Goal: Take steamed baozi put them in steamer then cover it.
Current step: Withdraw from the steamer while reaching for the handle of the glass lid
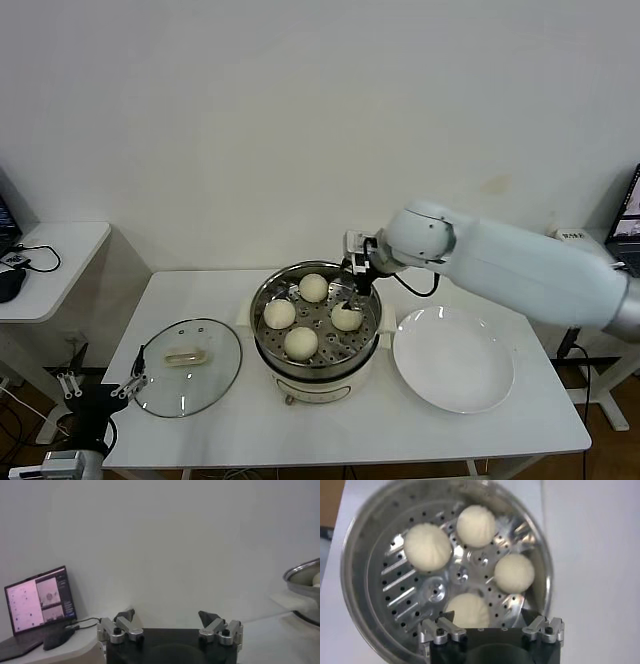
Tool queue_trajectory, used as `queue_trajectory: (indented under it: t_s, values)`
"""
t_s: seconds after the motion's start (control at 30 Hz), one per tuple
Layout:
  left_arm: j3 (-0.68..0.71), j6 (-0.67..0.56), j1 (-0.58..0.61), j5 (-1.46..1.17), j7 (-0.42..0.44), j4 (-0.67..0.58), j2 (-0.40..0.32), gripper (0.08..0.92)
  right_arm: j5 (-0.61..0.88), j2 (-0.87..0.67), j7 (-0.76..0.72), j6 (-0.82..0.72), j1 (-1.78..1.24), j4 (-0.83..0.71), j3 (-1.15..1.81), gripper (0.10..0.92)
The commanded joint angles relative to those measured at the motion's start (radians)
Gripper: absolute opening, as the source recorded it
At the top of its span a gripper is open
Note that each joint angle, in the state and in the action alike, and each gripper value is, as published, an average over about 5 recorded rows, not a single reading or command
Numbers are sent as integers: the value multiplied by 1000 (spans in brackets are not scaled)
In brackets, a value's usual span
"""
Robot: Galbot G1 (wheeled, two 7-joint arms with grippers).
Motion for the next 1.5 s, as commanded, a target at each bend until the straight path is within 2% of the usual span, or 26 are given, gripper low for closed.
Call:
queue_trajectory:
  t_s: [0.03,0.13,0.27,0.4,0.6,0.7,0.83,0.97,1.17,1.33,1.5]
  values:
    - [1,1,1,0,-2,-4,0,823,36,-202,522,112,-486,212,481,823]
    - [3,3,0,1,-5,-5,-3,823,-47,-211,601,258,-760,237,713,823]
    - [16,4,-2,9,-9,-1,-8,823,-194,-137,614,445,-1125,262,1041,823]
    - [27,0,-8,20,-15,5,-10,823,-298,4,584,632,-1438,300,1352,823]
    - [52,-14,-38,134,-52,38,-17,823,-327,293,504,810,-1714,360,1678,823]
    - [70,-34,-59,287,-81,79,-17,823,-287,425,473,834,-1810,383,1778,823]
    - [46,-100,-90,615,-116,153,-14,823,-245,529,455,839,-1904,388,1842,823]
    - [19,-144,-102,904,-137,222,15,823,-230,562,455,837,-1953,392,1867,823]
    - [22,-176,-70,1246,-93,289,66,823,-206,582,465,813,-1956,412,1912,823]
    - [61,-174,-90,1368,-48,338,89,823,-203,600,472,816,-1955,391,1931,823]
    - [114,-162,-168,1408,-15,391,105,823,-203,611,488,813,-1957,370,1958,823]
